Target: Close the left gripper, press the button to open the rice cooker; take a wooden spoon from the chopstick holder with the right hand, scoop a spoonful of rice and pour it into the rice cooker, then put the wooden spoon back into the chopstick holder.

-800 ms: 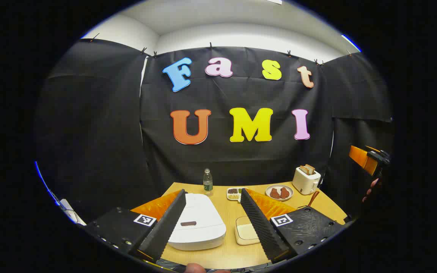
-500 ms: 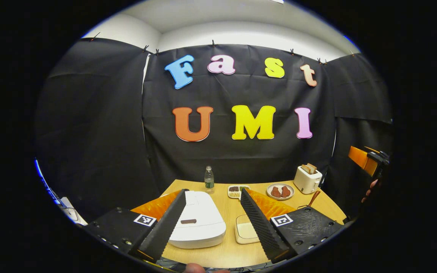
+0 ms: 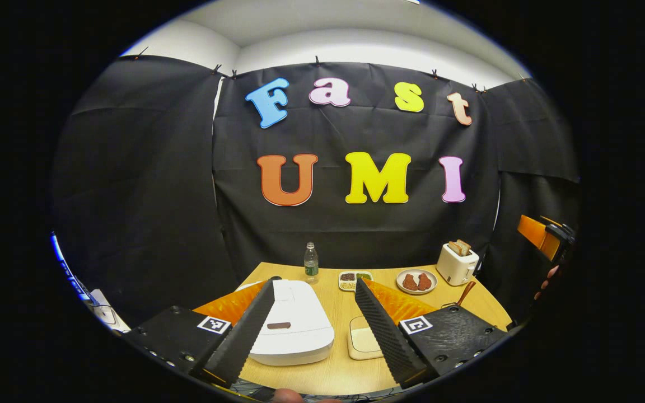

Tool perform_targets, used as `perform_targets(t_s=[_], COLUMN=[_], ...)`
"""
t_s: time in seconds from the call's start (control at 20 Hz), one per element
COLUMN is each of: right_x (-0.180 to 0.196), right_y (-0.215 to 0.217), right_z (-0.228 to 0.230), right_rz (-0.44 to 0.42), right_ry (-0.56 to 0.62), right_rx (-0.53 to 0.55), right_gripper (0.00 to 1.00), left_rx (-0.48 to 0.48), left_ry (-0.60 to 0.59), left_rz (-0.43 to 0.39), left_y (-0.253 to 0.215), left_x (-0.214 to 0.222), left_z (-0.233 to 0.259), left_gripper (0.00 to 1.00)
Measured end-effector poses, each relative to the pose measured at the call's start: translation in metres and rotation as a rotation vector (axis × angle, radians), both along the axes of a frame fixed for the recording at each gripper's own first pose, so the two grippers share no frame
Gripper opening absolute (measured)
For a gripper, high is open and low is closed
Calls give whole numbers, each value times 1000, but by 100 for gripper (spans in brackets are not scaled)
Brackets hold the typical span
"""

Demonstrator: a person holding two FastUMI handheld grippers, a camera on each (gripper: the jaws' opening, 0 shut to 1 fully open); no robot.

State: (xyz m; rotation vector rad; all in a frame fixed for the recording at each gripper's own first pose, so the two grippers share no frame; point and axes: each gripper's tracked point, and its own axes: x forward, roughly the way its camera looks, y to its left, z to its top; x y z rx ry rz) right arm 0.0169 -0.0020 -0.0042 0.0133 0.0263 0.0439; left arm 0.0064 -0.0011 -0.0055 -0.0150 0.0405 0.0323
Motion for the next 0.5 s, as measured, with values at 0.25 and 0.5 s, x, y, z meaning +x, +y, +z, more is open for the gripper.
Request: perform_targets(t_s=[0.25,0.5], right_x=[2,9], right_y=[-2,4], right_z=[-1,-11], right_rz=[0,27], right_ry=[6,43], right_rx=[3,8], right_gripper=[100,100], left_rx=[1,0], left_ry=[13,60], left_rz=[3,-7], left_y=[4,14], left_x=[5,20], left_z=[-3,-13], left_gripper=[94,94])
